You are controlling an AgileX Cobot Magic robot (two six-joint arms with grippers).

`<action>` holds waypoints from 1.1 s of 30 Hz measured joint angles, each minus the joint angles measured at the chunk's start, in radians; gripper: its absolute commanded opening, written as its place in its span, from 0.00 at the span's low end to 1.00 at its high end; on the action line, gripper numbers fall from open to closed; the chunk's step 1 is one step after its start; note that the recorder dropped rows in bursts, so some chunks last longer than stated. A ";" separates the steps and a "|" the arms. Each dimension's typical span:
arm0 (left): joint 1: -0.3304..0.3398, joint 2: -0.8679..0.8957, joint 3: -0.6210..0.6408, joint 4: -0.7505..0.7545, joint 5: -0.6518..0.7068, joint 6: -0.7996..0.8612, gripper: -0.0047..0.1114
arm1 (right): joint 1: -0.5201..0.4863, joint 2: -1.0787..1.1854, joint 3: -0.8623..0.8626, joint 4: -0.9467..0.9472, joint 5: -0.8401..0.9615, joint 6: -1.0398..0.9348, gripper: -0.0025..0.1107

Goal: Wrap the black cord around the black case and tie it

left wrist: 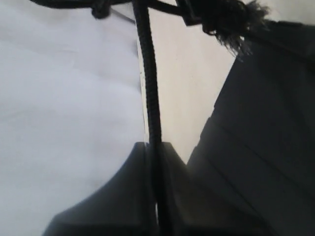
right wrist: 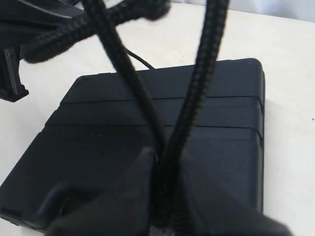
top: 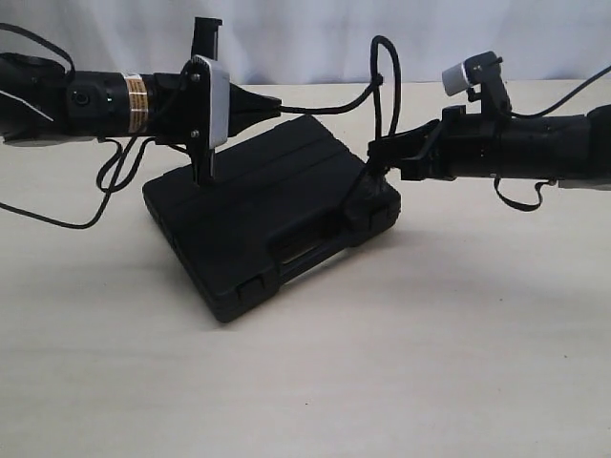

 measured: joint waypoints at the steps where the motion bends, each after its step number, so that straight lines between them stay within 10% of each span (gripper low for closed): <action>1: 0.000 0.000 0.000 0.000 -0.016 0.000 0.04 | 0.000 0.000 0.000 0.000 0.008 0.000 0.06; 33: 0.000 0.000 -0.002 -0.130 -0.080 0.129 0.04 | -0.133 0.012 -0.001 -0.126 0.303 0.074 0.06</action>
